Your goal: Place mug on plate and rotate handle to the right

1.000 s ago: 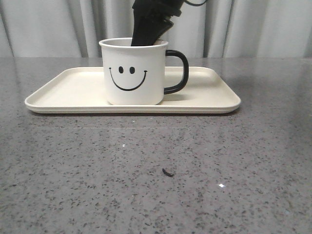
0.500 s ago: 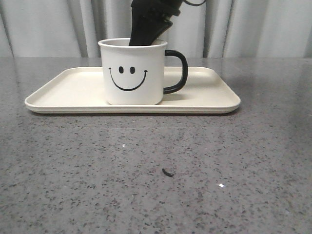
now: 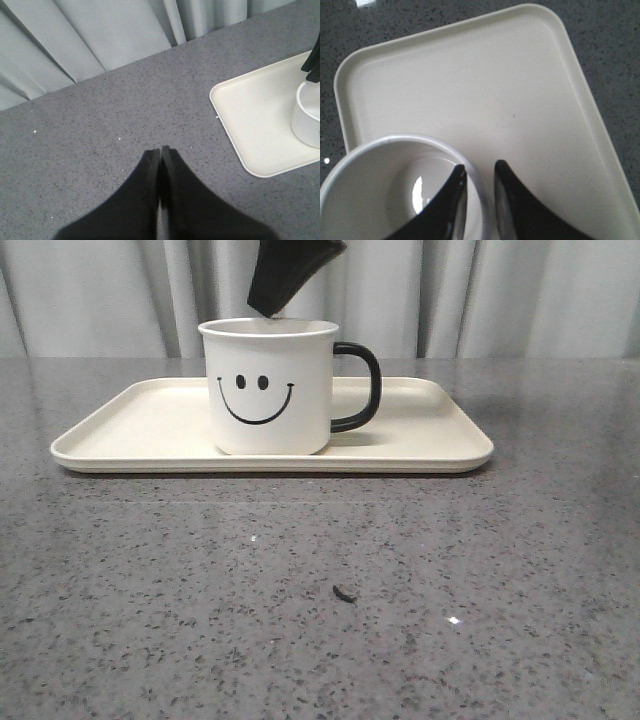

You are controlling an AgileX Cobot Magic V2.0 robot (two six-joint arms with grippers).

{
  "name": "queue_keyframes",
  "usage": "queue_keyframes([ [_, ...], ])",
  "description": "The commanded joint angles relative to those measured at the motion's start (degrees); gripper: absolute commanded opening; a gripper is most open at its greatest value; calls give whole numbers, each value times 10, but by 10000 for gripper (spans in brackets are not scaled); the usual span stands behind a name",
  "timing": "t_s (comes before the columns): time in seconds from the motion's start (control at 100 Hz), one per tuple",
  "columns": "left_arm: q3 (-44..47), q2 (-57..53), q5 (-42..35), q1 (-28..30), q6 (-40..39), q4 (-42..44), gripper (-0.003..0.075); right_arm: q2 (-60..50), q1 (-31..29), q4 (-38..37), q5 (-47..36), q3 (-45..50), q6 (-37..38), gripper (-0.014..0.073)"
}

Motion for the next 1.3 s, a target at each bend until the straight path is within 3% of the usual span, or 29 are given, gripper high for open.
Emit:
queue_keyframes([
  [0.0,-10,-2,-13,-4,-5,6,-19,-49,-1,26,52,-21,-6,164],
  [0.45,-10,-2,-13,-4,-5,6,-19,-154,-3,49,36,-22,0,164],
  [0.73,-10,-2,-13,-4,-5,6,-19,-293,-24,47,-78,-22,69,157],
  [0.79,-10,-2,-13,-4,-5,6,-19,-323,-38,39,-96,-22,83,123],
  [0.94,-10,-2,-13,-4,-5,6,-19,-406,-84,-9,-103,-22,121,-75],
  [1.12,-10,-2,-13,-4,-5,6,-19,-497,-149,-83,-92,-4,187,-62],
  [1.29,-10,-3,-14,-4,-5,4,-19,-600,-175,-196,-162,97,270,-62],
])
